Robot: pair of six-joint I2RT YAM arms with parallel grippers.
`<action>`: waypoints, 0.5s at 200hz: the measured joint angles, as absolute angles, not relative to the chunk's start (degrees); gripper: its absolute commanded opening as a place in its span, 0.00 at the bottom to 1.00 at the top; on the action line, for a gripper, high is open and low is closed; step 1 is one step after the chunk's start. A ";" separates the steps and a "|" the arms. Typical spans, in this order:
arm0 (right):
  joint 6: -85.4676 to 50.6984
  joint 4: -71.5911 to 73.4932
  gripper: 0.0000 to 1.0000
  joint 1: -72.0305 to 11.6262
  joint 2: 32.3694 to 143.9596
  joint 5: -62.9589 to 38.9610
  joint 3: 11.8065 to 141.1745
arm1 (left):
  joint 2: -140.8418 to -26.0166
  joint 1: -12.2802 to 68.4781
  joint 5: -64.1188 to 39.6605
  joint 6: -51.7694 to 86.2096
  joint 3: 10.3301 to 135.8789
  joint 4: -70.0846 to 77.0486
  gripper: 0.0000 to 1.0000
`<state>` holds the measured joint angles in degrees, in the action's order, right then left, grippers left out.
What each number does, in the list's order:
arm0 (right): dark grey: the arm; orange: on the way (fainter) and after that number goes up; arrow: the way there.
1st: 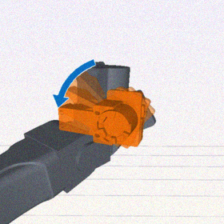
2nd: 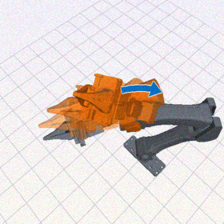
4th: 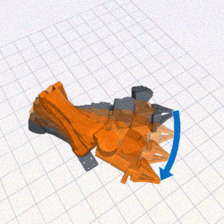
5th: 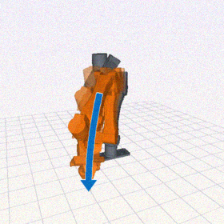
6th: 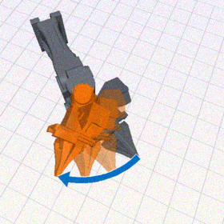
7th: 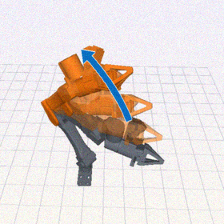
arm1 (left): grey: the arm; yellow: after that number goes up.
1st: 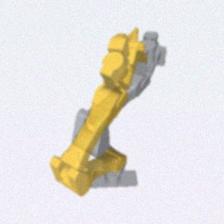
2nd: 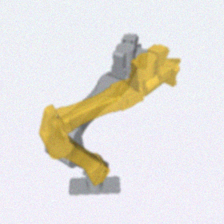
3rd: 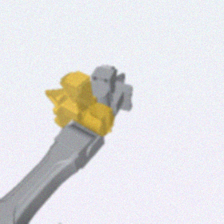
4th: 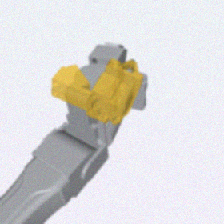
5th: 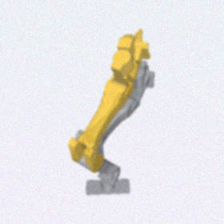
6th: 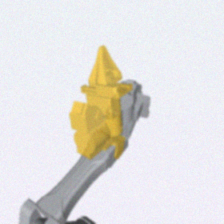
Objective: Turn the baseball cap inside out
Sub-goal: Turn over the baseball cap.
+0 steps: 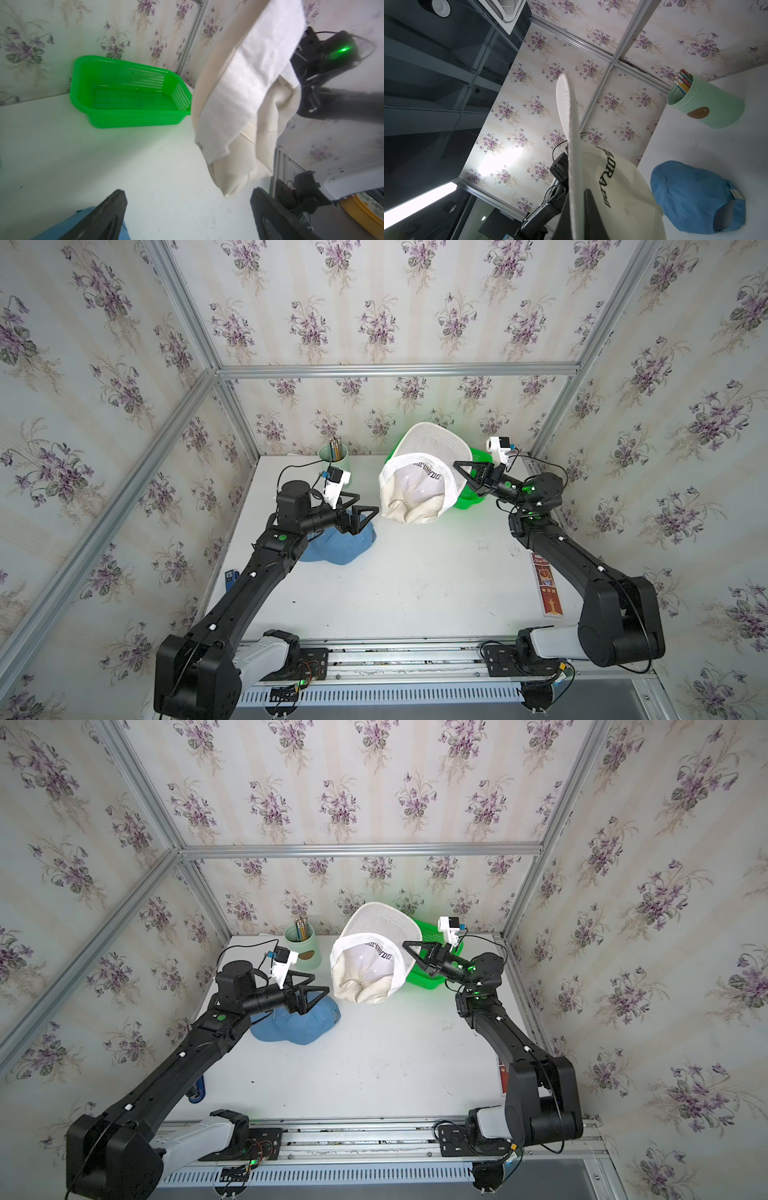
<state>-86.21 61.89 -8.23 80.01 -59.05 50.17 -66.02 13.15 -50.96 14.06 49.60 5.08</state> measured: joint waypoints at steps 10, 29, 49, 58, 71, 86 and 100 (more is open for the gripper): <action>-87.64 63.64 0.00 -8.10 80.05 -59.66 50.24 | -66.08 13.10 -53.80 14.06 49.84 6.52 0.99; -89.36 66.28 0.00 -7.53 80.05 -60.99 51.05 | -66.08 13.15 -58.52 13.80 50.37 8.88 0.99; -92.95 70.39 0.00 -6.76 80.66 -61.84 52.38 | -66.19 13.17 -61.52 12.49 50.33 10.02 0.99; -95.13 72.66 0.00 -6.46 80.95 -62.37 52.93 | -66.48 13.17 -62.76 12.23 50.33 11.00 0.99; -97.49 74.63 0.00 -5.89 80.75 -63.20 53.15 | -66.94 13.32 -64.53 12.16 50.35 12.62 0.99; -99.53 75.90 0.00 -4.62 80.23 -64.36 53.23 | -67.37 14.37 -66.24 12.14 50.98 14.24 0.99; -101.34 77.43 0.00 -3.66 80.16 -64.82 53.71 | -67.48 15.70 -67.35 11.16 52.21 14.46 0.99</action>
